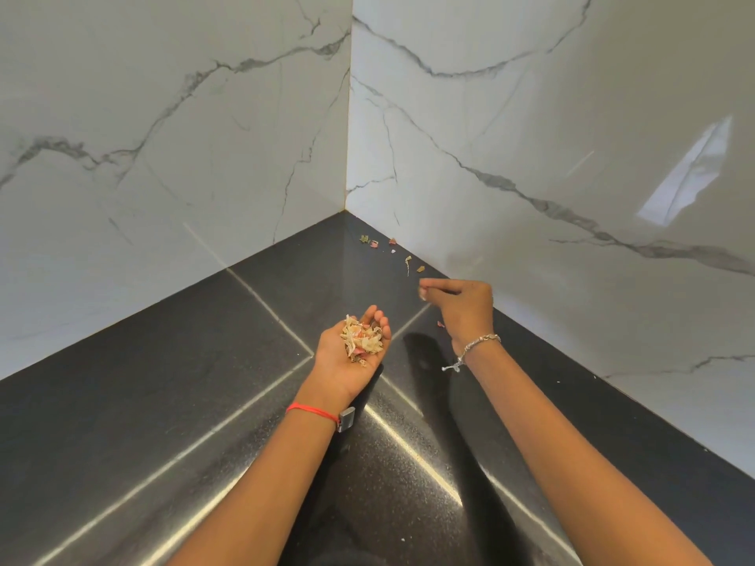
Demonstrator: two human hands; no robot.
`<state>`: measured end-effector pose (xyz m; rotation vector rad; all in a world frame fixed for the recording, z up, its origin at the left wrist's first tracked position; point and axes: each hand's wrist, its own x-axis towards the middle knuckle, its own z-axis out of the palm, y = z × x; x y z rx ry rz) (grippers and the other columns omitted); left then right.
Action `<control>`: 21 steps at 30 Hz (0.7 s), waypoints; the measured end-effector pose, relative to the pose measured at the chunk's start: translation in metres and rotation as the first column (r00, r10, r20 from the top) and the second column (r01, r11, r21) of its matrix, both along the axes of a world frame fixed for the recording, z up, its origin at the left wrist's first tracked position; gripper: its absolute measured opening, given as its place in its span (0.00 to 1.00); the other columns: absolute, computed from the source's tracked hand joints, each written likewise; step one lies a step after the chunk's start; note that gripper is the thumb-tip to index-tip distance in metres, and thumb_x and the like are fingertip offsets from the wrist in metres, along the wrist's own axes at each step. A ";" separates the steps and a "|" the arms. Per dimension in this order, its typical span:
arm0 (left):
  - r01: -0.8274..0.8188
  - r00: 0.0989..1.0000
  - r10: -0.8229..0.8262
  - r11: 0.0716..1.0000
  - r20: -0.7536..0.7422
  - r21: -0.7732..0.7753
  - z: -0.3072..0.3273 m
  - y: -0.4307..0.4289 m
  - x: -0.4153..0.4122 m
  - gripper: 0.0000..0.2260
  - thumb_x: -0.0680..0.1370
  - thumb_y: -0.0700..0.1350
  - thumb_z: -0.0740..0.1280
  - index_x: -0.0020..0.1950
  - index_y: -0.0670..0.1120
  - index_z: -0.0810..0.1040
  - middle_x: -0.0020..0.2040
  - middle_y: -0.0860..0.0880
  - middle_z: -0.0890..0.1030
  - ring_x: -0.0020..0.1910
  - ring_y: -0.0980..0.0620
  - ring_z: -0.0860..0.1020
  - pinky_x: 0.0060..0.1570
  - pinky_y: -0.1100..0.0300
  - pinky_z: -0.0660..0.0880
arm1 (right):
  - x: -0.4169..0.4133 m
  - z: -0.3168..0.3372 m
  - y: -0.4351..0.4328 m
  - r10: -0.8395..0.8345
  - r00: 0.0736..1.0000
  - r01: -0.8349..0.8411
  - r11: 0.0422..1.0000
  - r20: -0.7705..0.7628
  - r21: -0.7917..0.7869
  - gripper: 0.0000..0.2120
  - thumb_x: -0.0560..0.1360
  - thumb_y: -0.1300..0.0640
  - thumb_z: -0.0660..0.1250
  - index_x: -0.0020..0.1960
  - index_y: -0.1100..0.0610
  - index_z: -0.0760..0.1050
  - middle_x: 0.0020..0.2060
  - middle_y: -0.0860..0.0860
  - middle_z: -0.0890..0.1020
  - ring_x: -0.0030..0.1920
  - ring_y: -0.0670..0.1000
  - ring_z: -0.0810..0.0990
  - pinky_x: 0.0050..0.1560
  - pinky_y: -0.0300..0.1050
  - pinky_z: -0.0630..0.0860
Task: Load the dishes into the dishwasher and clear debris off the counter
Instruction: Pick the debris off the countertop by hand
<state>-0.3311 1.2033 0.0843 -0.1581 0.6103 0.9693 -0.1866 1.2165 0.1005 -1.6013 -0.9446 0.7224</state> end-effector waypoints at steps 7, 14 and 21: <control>-0.010 0.999 0.013 0.997 -0.038 0.079 0.004 0.001 -0.001 0.17 0.81 0.41 0.50 0.40 0.38 0.74 0.30 0.43 0.80 0.27 0.49 0.80 0.28 0.60 0.78 | -0.053 0.022 -0.027 0.338 0.848 -0.370 0.929 0.408 0.001 0.11 0.71 0.71 0.64 0.44 0.63 0.83 0.40 0.56 0.85 0.37 0.41 0.79 0.39 0.23 0.73; -0.030 0.998 0.035 0.994 -0.045 0.103 0.005 0.010 -0.006 0.24 0.81 0.39 0.50 0.30 0.37 0.78 0.29 0.42 0.79 0.26 0.49 0.79 0.27 0.62 0.78 | -0.059 0.020 -0.014 0.343 0.792 -0.397 0.918 0.505 -0.001 0.11 0.72 0.70 0.64 0.46 0.61 0.83 0.43 0.54 0.85 0.42 0.47 0.83 0.42 0.24 0.74; -0.070 0.998 0.070 0.997 -0.003 0.039 -0.001 0.031 -0.021 0.18 0.82 0.42 0.50 0.44 0.37 0.76 0.40 0.43 0.77 0.38 0.48 0.75 0.30 0.59 0.78 | -0.030 -0.008 0.078 0.347 0.660 -0.346 0.928 0.666 -0.141 0.13 0.74 0.71 0.60 0.54 0.64 0.80 0.52 0.57 0.81 0.53 0.54 0.79 0.53 0.31 0.71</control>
